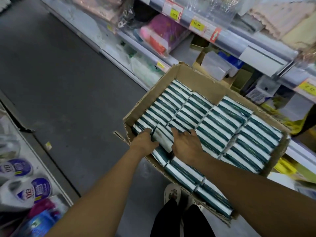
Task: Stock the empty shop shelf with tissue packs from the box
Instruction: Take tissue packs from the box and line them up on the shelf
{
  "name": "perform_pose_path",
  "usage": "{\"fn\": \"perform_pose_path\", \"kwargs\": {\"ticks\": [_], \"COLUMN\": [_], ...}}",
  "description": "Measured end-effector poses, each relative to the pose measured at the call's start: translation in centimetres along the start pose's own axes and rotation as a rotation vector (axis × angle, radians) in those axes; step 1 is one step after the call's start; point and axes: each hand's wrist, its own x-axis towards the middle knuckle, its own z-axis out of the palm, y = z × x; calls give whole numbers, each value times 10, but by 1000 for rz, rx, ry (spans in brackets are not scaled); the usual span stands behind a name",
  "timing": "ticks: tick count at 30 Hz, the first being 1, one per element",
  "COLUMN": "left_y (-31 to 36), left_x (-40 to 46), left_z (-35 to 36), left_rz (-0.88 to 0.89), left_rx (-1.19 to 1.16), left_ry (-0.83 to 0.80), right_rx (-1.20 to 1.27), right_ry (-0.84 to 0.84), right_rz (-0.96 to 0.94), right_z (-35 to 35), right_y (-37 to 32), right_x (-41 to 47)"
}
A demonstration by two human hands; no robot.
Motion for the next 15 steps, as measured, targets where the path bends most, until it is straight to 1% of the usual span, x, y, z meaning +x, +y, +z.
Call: {"fn": "perform_pose_path", "kwargs": {"ticks": [3,6,10,12,15], "left_y": [6,9,13,16,16], "left_x": [3,8,11,8,-4], "left_z": [5,6,-1,-8,-25], "left_rz": [-65,-139,-210,-221,-219], "left_rx": [-71,-108,-244,-343,-591], "left_ry": [32,19,23,20,26], "right_rx": [-19,-4,55,132,254], "right_ry": [39,-6,-30,26,186], "right_rz": [-12,-12,10,53,96], "right_z": [7,8,2,-7,-32], "right_y": [1,3,3,3,7], "right_x": [1,3,5,4,-6]}}
